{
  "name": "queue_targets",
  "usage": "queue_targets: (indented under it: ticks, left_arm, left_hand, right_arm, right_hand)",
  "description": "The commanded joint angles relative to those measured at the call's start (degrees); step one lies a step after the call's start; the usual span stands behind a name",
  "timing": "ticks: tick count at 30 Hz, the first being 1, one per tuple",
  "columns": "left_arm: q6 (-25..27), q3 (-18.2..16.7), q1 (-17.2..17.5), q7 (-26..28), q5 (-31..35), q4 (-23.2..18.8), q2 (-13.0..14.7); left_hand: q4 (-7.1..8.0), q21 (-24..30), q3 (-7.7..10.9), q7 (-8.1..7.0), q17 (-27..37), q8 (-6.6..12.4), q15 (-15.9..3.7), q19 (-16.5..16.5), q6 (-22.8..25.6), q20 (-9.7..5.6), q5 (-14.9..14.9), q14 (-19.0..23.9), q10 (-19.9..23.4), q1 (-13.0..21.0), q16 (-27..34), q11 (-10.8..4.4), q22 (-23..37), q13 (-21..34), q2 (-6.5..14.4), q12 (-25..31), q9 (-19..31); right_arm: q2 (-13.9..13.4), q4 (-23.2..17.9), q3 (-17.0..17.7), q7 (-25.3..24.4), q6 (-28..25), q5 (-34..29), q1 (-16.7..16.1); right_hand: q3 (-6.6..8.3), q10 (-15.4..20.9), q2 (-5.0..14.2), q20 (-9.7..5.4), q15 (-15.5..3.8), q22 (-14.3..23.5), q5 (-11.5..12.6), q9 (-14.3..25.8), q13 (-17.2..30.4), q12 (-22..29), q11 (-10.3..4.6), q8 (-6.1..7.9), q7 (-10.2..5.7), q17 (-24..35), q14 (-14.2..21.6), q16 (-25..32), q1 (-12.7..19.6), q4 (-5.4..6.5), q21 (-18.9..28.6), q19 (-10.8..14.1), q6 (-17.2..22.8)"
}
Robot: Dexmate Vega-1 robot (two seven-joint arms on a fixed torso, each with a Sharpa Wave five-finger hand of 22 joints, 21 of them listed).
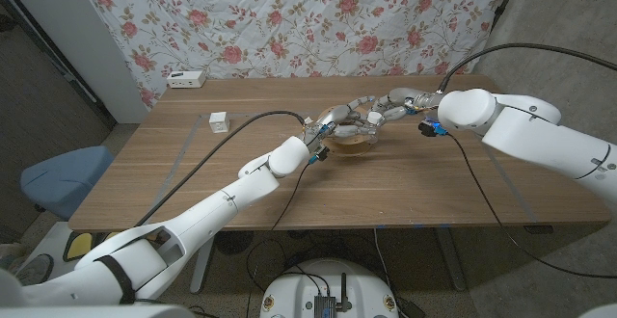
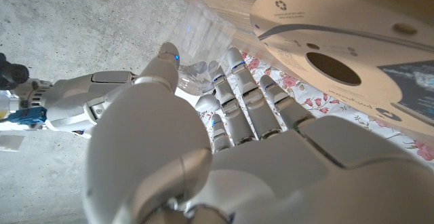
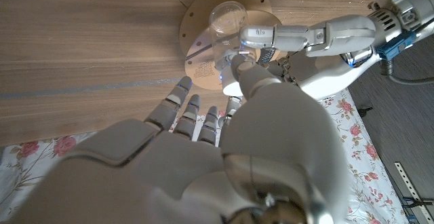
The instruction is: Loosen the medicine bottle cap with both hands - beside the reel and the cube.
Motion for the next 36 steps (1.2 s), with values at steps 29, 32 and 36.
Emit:
queue_targets:
  ticks: [29,32,36]
  left_arm:
    - [0.3,0.4,-0.2,0.8,1.2,0.0,-0.5]
    - [0.1,0.4,-0.2,1.2,1.5,0.1,-0.5]
    - [-0.5,0.5,-0.4,1.9,2.0,0.5,-0.7]
  left_hand:
    - [-0.27,0.0,0.47,-0.06,0.2,-0.02,-4.81,-0.4,0.3,-4.16,0.2,0.6,2.0,0.5,0.3,-1.68,0.1,0.2,0.6,0.3,0.1]
    - [-0.31,0.0,0.5,0.01,0.1,-0.03,-4.82,-0.4,0.3,-4.14,0.2,0.5,1.9,0.5,0.2,-1.68,0.1,0.2,0.6,0.2,0.1]
    - [-0.32,0.0,0.53,0.01,0.1,-0.04,-4.78,-0.4,0.2,-4.13,0.2,0.5,1.8,0.5,0.2,-1.56,0.1,0.2,0.6,0.2,0.1]
  right_arm:
    - [-5.0,-1.7,6.2,-1.3,2.3,6.1,-4.3]
    - [-5.6,-1.9,6.6,-1.6,2.7,6.0,-4.8]
    - [-5.9,-2.5,6.3,-2.8,2.2,4.9,-5.0]
  right_hand:
    - [-5.79,-2.4,-4.18,2.95,3.71,0.1,-1.1,-0.1,0.2,-0.2,4.51,-0.78,2.42,-0.5,-2.1,-0.5,-6.7,1.3,0.1,-1.4,-7.3]
    - [-7.42,-2.9,-4.78,3.17,4.14,0.1,-1.3,-0.1,0.2,-0.2,5.32,-0.63,2.95,-0.6,-2.4,-0.5,-9.6,2.4,0.2,-1.3,-7.9]
    - [-9.31,-3.0,-5.89,3.77,4.66,0.1,-1.7,-0.2,0.2,0.0,5.94,-0.52,3.65,-0.6,-2.4,-0.5,-12.8,3.38,0.4,-0.9,-8.6]
